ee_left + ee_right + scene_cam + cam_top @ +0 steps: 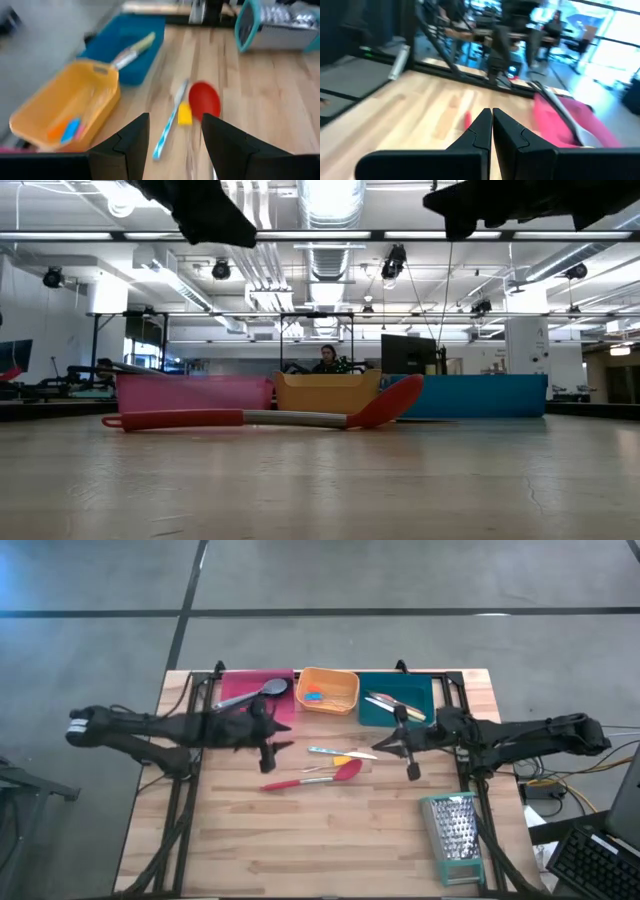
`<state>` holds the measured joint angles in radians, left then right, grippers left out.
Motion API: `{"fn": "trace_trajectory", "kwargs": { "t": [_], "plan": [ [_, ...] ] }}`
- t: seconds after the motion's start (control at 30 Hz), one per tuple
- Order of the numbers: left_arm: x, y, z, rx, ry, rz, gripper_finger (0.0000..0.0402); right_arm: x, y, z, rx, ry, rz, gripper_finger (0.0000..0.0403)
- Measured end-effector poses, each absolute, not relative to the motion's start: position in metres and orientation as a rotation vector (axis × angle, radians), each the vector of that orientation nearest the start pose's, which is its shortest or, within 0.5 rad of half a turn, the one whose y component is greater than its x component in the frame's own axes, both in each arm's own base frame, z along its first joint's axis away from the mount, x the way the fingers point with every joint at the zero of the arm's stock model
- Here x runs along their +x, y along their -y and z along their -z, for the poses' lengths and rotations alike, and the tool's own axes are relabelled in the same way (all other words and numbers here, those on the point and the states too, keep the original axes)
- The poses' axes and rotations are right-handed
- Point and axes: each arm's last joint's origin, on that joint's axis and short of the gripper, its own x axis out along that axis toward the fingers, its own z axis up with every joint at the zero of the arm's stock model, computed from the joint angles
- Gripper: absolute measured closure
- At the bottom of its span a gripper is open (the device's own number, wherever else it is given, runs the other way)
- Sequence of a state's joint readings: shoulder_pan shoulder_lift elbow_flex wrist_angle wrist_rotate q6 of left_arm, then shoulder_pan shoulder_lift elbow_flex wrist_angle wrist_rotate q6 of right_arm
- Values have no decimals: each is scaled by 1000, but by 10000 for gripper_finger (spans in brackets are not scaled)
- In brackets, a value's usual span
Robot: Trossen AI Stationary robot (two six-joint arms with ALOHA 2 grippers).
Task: Pick & Place Kitchen Items
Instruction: Put the blue knife into the blue bin
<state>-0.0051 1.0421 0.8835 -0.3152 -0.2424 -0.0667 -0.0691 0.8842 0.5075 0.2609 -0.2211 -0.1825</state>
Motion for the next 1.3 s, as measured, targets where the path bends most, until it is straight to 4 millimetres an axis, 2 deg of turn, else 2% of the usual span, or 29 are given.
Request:
{"fn": "trace_trajectory", "kwargs": {
  "t": [0.17, 0.33, 0.47, 0.67, 0.8, 0.93, 1.1, 1.3],
  "plan": [
    [217, 18, -287, 78, -346, -288, 217, 216, 7, -269, -167, -193, -41, 394],
    [210, 24, -270, 88, -295, -326, 217, 247, 10, -273, -96, -352, 22, 394],
    [205, 23, -271, 84, -278, -339, 217, 279, 11, -274, -94, -464, 15, 381],
    [197, 22, -277, 51, -237, -342, 217, 325, 18, -269, -66, -645, 28, 332],
    [194, 23, -276, 40, -235, -338, 217, 349, 31, -254, -20, -764, 67, 291],
    [193, 23, -276, 37, -234, -332, 217, 369, 44, -230, 5, -848, 94, 255],
    [193, 23, -273, 38, -239, -332, 217, 384, 57, -202, 37, -958, 116, 221],
    [193, 23, -273, 36, -238, -332, 217, 400, 58, -180, 51, -1009, 81, 194]
  ]
}}
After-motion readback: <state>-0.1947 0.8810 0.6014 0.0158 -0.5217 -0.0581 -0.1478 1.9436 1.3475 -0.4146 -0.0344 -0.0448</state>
